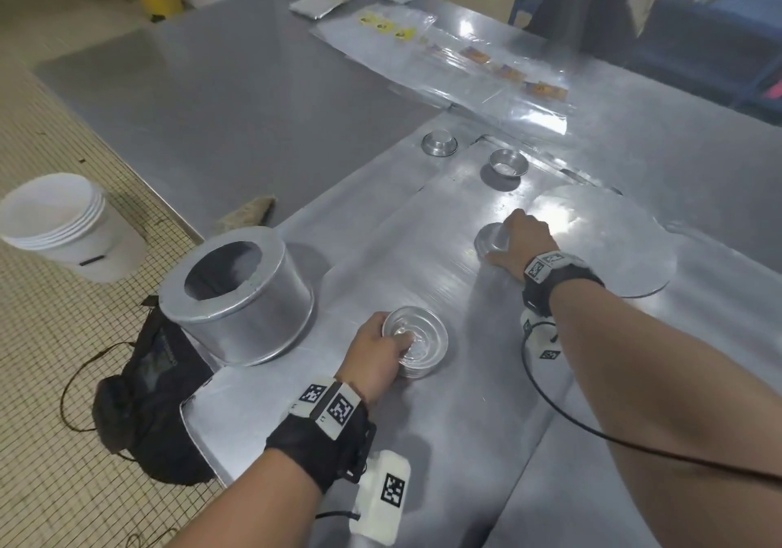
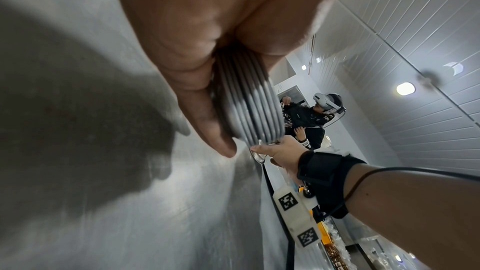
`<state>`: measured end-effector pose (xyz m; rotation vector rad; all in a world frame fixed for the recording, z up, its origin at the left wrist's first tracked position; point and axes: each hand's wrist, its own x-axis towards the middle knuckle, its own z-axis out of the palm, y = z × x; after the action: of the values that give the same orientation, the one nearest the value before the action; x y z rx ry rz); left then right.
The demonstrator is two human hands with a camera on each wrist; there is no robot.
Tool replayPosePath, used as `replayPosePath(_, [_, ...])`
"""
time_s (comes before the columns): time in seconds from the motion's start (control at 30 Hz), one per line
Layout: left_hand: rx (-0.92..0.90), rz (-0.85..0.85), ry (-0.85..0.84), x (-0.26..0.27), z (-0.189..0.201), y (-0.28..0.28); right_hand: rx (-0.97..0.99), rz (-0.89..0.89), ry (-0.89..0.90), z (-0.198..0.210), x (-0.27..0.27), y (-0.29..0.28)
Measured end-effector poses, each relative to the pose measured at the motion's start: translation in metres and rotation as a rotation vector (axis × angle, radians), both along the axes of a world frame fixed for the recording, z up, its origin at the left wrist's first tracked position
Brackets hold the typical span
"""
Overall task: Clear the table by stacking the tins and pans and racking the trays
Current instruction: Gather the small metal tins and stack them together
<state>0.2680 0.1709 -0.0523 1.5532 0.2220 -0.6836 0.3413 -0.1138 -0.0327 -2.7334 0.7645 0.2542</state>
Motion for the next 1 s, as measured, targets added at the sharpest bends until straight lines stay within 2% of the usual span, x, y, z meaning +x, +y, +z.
replayPosePath(0.23, [0.022, -0.061, -0.041, -0.025, 0.015, -0.003, 0.095, -0.008, -0.135, 0.017, -0.054, 0.030])
replayPosePath(0.33, [0.015, -0.066, -0.028, -0.043, 0.022, -0.006, 0.180, -0.028, -0.254, 0.031, -0.086, 0.042])
replayPosePath(0.47, [0.013, -0.105, 0.004, -0.073, 0.033, -0.014, 0.176, 0.054, -0.365, 0.054, -0.143, 0.057])
replayPosePath(0.67, [-0.047, -0.172, 0.076, -0.123, 0.051, -0.036, 0.359, -0.053, -0.620, 0.064, -0.240, 0.064])
replayPosePath(0.87, [-0.142, -0.283, 0.175, -0.165, 0.031, -0.070, 0.437, -0.095, -0.764, 0.077, -0.331, 0.073])
replayPosePath(1.0, [-0.220, -0.355, 0.195, -0.196, 0.068, -0.084, 0.446, -0.148, -0.828, 0.075, -0.380, 0.075])
